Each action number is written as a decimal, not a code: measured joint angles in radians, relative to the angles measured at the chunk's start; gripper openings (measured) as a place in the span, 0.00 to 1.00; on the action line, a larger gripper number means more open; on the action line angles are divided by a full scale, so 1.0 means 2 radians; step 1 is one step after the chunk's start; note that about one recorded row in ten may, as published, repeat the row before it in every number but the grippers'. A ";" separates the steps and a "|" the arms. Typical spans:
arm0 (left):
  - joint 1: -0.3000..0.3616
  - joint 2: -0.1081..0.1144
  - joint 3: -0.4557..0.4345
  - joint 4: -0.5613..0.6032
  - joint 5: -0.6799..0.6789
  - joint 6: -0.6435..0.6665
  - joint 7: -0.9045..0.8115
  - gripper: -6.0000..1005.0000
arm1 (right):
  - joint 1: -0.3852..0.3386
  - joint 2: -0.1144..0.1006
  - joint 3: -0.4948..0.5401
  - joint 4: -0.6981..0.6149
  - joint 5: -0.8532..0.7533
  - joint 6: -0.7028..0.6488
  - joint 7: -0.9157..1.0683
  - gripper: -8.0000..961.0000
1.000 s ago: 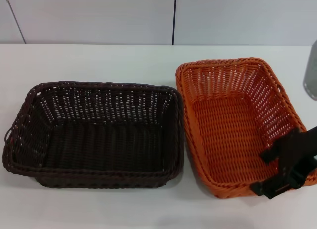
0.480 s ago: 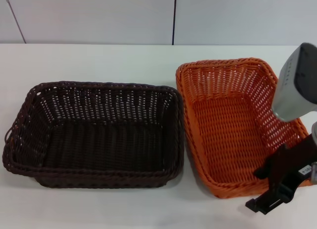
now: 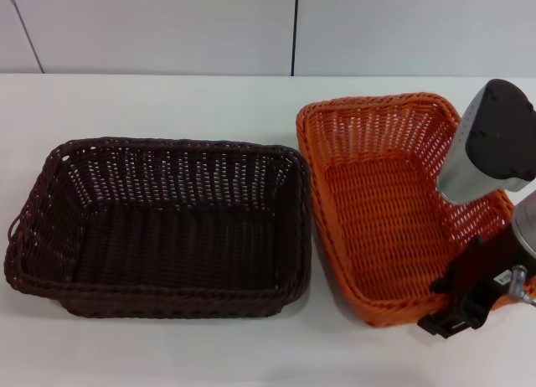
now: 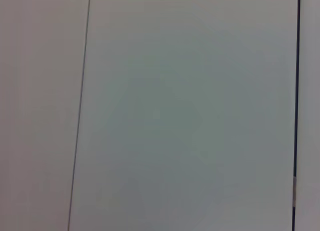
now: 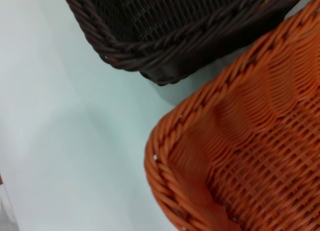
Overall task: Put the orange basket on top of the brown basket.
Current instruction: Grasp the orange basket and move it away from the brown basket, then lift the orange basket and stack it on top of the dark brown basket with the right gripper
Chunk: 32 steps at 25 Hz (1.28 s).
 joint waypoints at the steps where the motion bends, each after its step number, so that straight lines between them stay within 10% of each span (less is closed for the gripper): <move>1: -0.001 0.000 0.000 0.001 0.000 0.000 0.000 0.81 | 0.000 0.000 0.000 -0.002 0.000 0.000 0.000 0.73; 9: -0.006 0.002 -0.003 0.004 0.000 0.001 0.000 0.81 | -0.002 0.000 -0.009 -0.027 -0.004 0.004 0.006 0.38; 32: -0.012 0.003 -0.004 0.015 0.000 0.006 0.001 0.81 | 0.049 0.001 -0.046 -0.195 -0.085 0.014 0.090 0.22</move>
